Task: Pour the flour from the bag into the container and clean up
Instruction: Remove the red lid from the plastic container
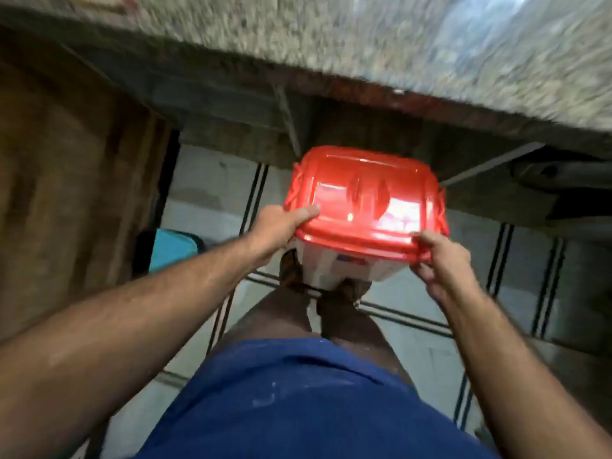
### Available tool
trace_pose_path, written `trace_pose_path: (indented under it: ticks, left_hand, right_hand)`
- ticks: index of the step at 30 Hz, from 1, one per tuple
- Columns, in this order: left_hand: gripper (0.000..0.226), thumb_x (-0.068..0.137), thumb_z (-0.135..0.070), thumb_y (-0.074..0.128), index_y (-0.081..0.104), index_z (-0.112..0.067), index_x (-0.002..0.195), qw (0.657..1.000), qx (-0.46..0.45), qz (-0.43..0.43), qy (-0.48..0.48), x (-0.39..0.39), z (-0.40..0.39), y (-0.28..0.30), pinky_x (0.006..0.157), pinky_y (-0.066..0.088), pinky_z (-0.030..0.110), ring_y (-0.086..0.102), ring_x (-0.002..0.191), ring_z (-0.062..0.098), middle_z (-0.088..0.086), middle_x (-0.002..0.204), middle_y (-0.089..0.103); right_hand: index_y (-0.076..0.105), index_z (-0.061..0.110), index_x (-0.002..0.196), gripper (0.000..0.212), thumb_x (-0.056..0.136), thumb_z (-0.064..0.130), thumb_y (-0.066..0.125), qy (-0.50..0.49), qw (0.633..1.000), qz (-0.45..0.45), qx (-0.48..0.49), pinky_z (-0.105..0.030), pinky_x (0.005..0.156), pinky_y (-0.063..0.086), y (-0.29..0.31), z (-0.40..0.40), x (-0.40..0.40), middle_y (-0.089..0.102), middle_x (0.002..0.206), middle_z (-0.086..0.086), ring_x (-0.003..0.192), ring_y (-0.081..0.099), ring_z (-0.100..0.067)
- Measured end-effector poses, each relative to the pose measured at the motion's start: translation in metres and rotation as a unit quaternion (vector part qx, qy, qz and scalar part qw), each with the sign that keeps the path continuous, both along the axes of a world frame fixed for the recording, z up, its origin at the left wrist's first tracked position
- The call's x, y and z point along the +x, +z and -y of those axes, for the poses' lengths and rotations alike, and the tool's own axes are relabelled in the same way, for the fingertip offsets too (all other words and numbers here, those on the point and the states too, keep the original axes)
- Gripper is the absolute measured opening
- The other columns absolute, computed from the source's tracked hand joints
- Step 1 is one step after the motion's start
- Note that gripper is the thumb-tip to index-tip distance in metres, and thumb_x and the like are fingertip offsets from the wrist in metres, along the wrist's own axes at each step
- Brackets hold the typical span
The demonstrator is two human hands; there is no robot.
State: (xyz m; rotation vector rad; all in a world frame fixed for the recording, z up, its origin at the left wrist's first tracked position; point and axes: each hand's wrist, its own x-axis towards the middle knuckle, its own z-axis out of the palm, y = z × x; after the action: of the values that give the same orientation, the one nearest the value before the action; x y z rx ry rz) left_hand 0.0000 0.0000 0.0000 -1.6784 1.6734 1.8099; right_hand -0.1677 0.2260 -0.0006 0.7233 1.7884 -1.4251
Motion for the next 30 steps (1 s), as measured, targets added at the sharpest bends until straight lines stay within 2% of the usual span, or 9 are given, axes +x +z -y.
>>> trace_pose_path:
  ticks: [4, 8, 11, 14, 17, 21, 24, 27, 30]
  left_hand:
    - [0.042, 0.085, -0.05, 0.087, 0.069, -0.016, 0.068, 0.998, -0.056, -0.033, -0.013, 0.014, -0.001, 0.062, 0.045, 0.037, 0.026, 0.05, 0.046, 0.013, -0.007, 0.05, 0.059]
    - [0.063, 0.07, -0.063, 0.087, 0.075, -0.001, 0.076, 0.989, -0.091, -0.116, 0.018, -0.004, 0.011, 0.132, 0.054, 0.037, 0.033, 0.05, 0.055, 0.017, 0.003, 0.063, 0.06]
    - [0.043, 0.082, -0.049, 0.089, 0.076, -0.012, 0.066, 0.975, -0.131, -0.174, 0.046, -0.019, 0.021, 0.183, 0.048, 0.037, 0.025, 0.05, 0.047, 0.013, -0.002, 0.056, 0.06]
    - [0.024, 0.093, -0.032, 0.081, 0.076, -0.012, 0.08, 0.96, -0.157, -0.224, 0.058, -0.035, 0.029, 0.233, 0.044, 0.044, 0.016, 0.059, 0.044, 0.003, -0.008, 0.055, 0.068]
    - [0.022, 0.096, -0.026, 0.078, 0.075, -0.005, 0.089, 0.948, -0.157, -0.263, 0.081, -0.054, 0.043, 0.267, 0.044, 0.046, 0.013, 0.064, 0.045, 0.002, -0.006, 0.057, 0.071]
    - [0.025, 0.096, -0.027, 0.077, 0.076, -0.003, 0.1, 0.945, -0.141, -0.285, 0.082, -0.087, 0.074, 0.288, 0.046, 0.05, 0.014, 0.071, 0.051, 0.005, -0.002, 0.065, 0.078]
    - [0.022, 0.097, -0.025, 0.075, 0.074, -0.003, 0.1, 0.937, -0.155, -0.308, 0.063, -0.121, 0.107, 0.292, 0.044, 0.047, 0.012, 0.065, 0.046, 0.001, -0.008, 0.057, 0.072]
    - [0.022, 0.098, -0.025, 0.076, 0.073, -0.003, 0.103, 0.933, -0.159, -0.321, 0.03, -0.166, 0.141, 0.285, 0.045, 0.045, 0.011, 0.062, 0.044, -0.001, -0.011, 0.054, 0.069]
    - [0.024, 0.095, -0.031, 0.08, 0.078, -0.007, 0.101, 0.937, -0.154, -0.314, 0.015, -0.211, 0.169, 0.267, 0.047, 0.047, 0.013, 0.065, 0.049, 0.0, -0.007, 0.063, 0.075]
  right_hand:
    - [0.066, 0.012, 0.081, 0.016, 0.091, 0.001, 0.072, 0.041, 0.997, -0.059, -0.029, -0.018, 0.043, 0.045, 0.065, -0.009, 0.003, 0.06, 0.051, 0.009, 0.046, 0.054, -0.007]
    - [0.071, 0.006, 0.093, 0.005, 0.089, 0.007, 0.074, 0.055, 0.986, -0.134, -0.087, -0.027, 0.055, 0.053, 0.135, 0.006, -0.013, 0.07, 0.077, -0.005, 0.066, 0.064, -0.017]
    - [0.072, 0.002, 0.106, 0.04, 0.075, 0.026, 0.08, 0.035, 0.975, -0.173, -0.136, -0.037, 0.067, 0.057, 0.183, 0.016, -0.022, 0.075, 0.094, -0.013, 0.08, 0.071, -0.024]
    - [0.072, 0.007, 0.094, 0.026, 0.081, 0.027, 0.082, 0.028, 0.966, -0.196, -0.165, -0.036, 0.059, 0.051, 0.219, 0.027, -0.031, 0.071, 0.078, -0.004, 0.066, 0.064, -0.02]
    - [0.071, 0.01, 0.101, 0.019, 0.092, 0.024, 0.078, 0.007, 0.961, -0.202, -0.187, -0.031, 0.049, 0.045, 0.245, 0.042, -0.045, 0.069, 0.074, -0.002, 0.06, 0.058, -0.021]
    - [0.069, 0.01, 0.112, 0.024, 0.092, 0.021, 0.077, -0.003, 0.957, -0.211, -0.199, -0.032, 0.053, 0.046, 0.272, 0.072, -0.073, 0.075, 0.08, 0.001, 0.06, 0.066, -0.013]
    - [0.065, 0.012, 0.12, 0.032, 0.092, 0.02, 0.077, -0.025, 0.951, -0.234, -0.2, -0.035, 0.06, 0.051, 0.282, 0.097, -0.105, 0.076, 0.094, -0.003, 0.075, 0.073, -0.016]
    - [0.062, 0.011, 0.124, 0.035, 0.092, 0.019, 0.076, -0.054, 0.95, -0.248, -0.184, -0.032, 0.06, 0.047, 0.28, 0.129, -0.14, 0.072, 0.098, -0.004, 0.082, 0.068, -0.019]
    - [0.062, 0.006, 0.126, 0.036, 0.094, 0.017, 0.074, -0.07, 0.952, -0.244, -0.172, -0.029, 0.058, 0.048, 0.265, 0.162, -0.177, 0.072, 0.101, -0.008, 0.075, 0.067, -0.015]
